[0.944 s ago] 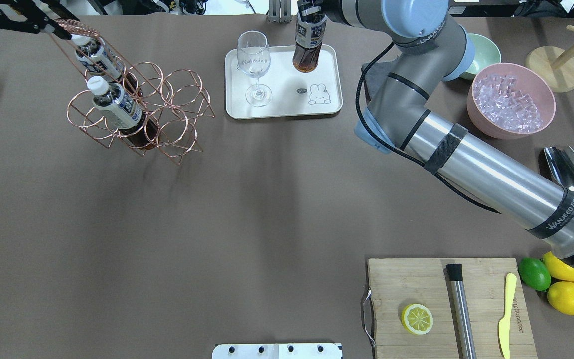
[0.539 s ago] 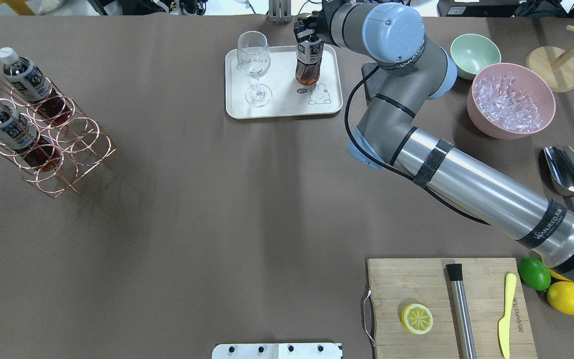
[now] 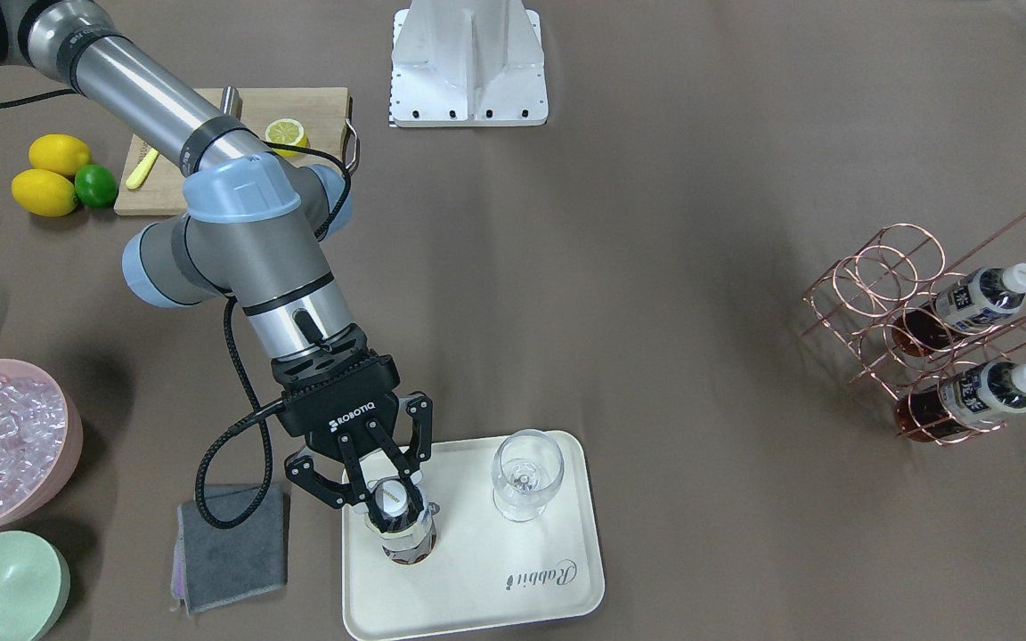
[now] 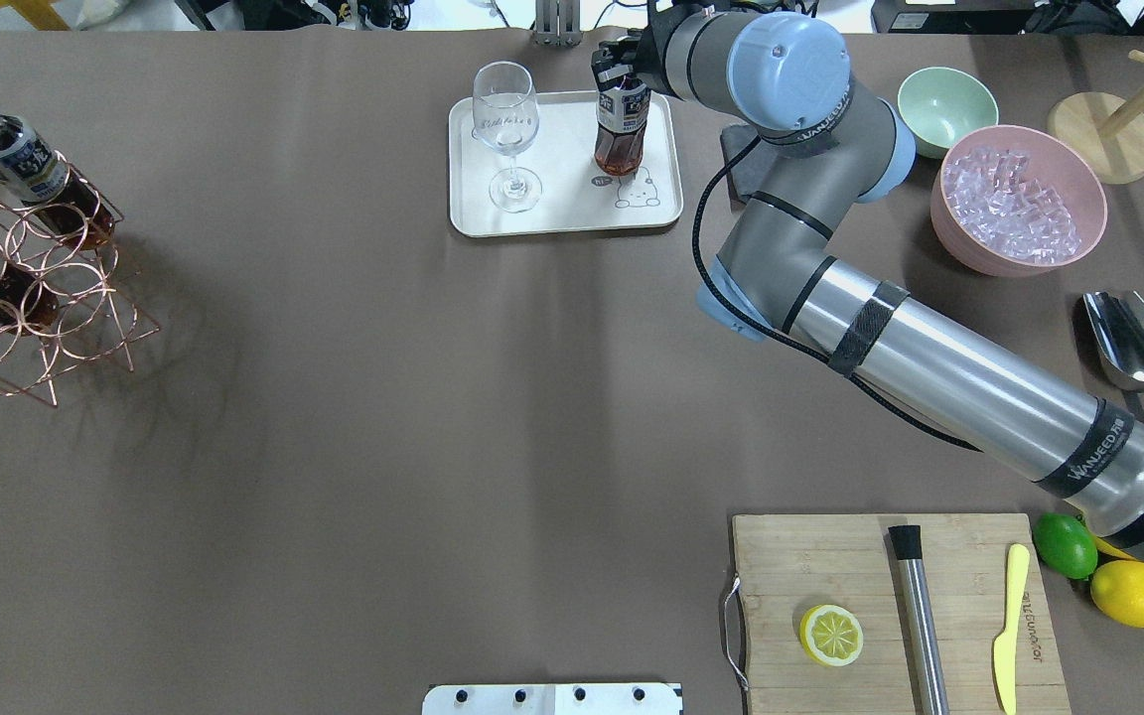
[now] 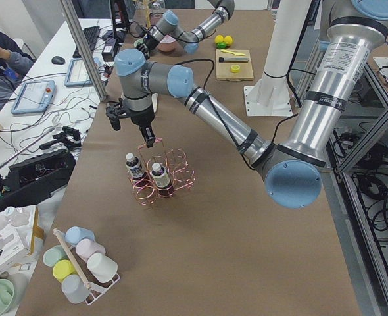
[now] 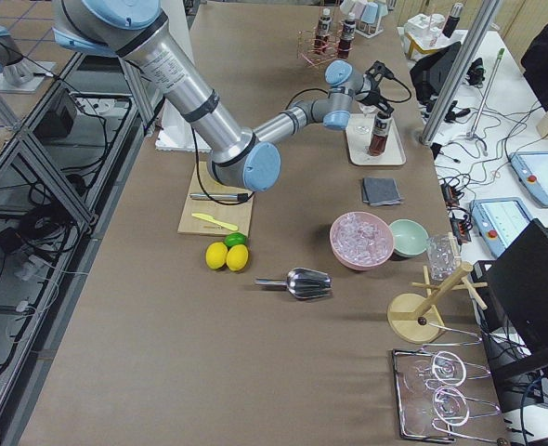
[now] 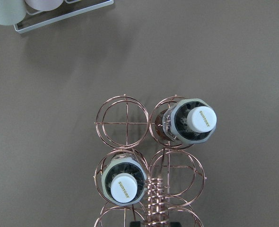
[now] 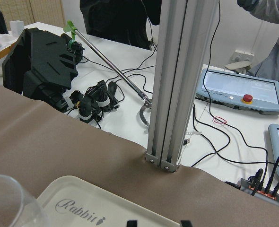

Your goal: Take tea from basket to plate

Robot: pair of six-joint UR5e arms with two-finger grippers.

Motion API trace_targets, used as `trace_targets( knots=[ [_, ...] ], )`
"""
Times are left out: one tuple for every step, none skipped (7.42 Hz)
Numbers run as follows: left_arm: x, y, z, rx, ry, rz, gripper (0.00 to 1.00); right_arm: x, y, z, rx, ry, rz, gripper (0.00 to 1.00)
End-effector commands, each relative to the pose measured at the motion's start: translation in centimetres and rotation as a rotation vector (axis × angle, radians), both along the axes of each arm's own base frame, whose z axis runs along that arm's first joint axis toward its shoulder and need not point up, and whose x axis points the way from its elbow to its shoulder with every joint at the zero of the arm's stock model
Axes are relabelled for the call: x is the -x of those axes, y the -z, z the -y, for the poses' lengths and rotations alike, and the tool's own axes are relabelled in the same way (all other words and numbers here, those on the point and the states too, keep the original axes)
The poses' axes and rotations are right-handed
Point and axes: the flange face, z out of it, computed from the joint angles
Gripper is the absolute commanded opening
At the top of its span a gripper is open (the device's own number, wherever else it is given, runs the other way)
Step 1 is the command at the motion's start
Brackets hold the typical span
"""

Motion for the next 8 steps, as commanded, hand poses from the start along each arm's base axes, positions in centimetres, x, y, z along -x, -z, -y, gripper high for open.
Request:
trace_targets(
  knots=[
    [1.3,-2.8,0.2,0.099,0.049,0.012,0.0,0.0,0.4,0.0,0.001,-0.001,0.01,0.5],
    [1.8,-3.2,0.3,0.17,0.112,-0.007,0.0,-0.1,0.5,-0.1,0.0,-0.001,0.013,0.99],
    [2.4,-3.2,0.9,0.255,0.192,-0.049,0.0,-0.1,0.5,-0.1,0.0,-0.001,0.013,1.0],
    [3.2,-3.1,1.2,0.293,0.244,-0.051,0.0,-0.1,0.7,-0.1,-0.002,-0.001,0.015,1.0],
    [4.5,-2.4,1.3,0.351,0.328,-0.081,0.0,-0.3,1.2,-0.3,-0.008,-0.002,0.025,1.0],
    [5.2,-2.4,1.2,0.441,0.409,-0.12,0.0,-0.8,2.7,-0.9,-0.008,-0.004,0.062,1.0],
    [6.8,-3.0,1.5,0.518,0.488,-0.141,0.0,-1.8,4.4,-2.0,-0.006,0.018,0.073,1.0],
    [7.3,-3.2,3.1,0.61,0.549,-0.168,0.0,-2.9,5.9,-3.2,0.009,0.031,0.06,1.0]
  ],
)
